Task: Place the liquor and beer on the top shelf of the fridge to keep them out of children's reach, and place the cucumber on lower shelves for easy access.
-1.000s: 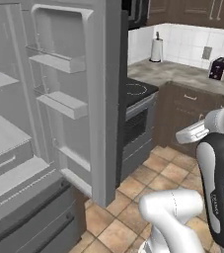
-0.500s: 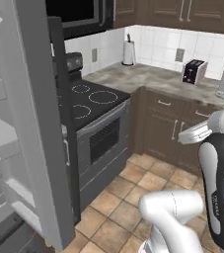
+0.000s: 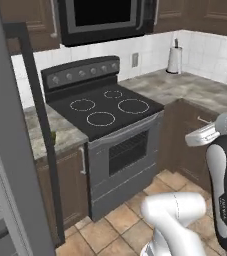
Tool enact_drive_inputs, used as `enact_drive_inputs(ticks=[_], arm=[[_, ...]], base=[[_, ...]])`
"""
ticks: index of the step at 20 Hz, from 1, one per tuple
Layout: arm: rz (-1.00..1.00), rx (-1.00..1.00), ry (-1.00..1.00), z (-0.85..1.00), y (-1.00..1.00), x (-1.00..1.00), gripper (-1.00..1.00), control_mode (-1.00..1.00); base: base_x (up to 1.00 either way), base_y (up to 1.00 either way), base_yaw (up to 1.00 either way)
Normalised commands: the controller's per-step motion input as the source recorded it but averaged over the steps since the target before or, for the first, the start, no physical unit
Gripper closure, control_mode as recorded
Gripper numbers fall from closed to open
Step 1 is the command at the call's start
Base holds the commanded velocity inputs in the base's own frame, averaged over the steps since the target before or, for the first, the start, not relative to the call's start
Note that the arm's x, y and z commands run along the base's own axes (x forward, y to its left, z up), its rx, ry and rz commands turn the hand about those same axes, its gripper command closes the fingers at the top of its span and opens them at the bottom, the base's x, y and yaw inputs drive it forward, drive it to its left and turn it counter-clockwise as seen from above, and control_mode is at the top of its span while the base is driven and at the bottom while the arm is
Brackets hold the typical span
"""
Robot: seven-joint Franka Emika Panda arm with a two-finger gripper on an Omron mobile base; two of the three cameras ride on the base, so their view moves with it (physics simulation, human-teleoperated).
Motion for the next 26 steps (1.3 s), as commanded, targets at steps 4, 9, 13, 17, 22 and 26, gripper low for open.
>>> enact_drive_inputs(ticks=[4,9,13,17,22,26], arm=[[0.00,0.00,0.00,0.00,0.00,0.00,-1.00,1.00],[0.00,0.00,0.00,0.00,0.00,0.00,-1.00,1.00],[0.00,0.00,0.00,0.00,0.00,0.00,-1.00,1.00],[0.00,0.00,0.00,0.00,0.00,0.00,-1.00,1.00],[0.00,0.00,0.00,0.00,0.00,0.00,-1.00,1.00],[0.00,0.00,0.00,0.00,0.00,0.00,-1.00,1.00]], base=[[0.73,0.00,0.61],[0.80,0.00,0.62],[0.73,-0.09,0.57],[0.51,-0.52,0.52],[0.38,-0.62,0.51],[0.39,-0.40,0.48]])
